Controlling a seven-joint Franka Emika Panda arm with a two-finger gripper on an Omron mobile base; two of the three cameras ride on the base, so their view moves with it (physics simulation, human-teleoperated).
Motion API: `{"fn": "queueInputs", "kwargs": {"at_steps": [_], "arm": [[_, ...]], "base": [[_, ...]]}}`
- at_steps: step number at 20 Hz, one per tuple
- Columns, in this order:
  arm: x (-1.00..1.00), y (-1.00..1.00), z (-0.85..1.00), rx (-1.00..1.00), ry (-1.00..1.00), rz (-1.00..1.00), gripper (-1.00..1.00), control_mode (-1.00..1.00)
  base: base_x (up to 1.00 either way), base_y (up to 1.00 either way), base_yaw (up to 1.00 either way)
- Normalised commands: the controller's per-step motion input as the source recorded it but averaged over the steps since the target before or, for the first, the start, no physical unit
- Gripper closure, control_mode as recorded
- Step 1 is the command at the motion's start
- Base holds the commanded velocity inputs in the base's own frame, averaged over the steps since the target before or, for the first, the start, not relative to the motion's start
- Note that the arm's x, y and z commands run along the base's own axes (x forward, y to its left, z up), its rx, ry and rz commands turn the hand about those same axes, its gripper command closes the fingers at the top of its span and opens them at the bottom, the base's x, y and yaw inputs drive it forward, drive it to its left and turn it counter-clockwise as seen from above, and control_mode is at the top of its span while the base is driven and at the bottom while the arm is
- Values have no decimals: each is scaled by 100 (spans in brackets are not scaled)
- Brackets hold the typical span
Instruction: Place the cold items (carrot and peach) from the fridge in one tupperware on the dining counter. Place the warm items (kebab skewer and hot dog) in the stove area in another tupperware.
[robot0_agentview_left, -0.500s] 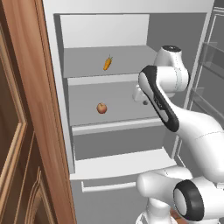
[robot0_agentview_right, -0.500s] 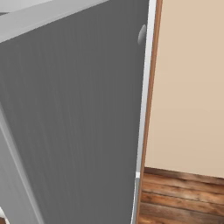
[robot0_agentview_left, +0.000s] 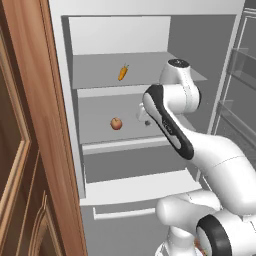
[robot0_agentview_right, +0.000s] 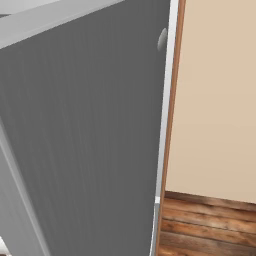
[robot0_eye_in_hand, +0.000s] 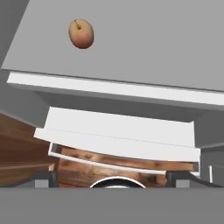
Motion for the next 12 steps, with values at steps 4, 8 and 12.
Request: {"fn": "queueInputs", "kwargs": {"at_steps": [4,8,12], "arm": [[9,88,-39,0,-6,0,-100,-100],[40,65,-20,0,-1,0,-100,-100],[63,15,-3,0,0,0,-100,-100]], "base": [[0,0,0],[0,0,0],[0,0,0]]}}
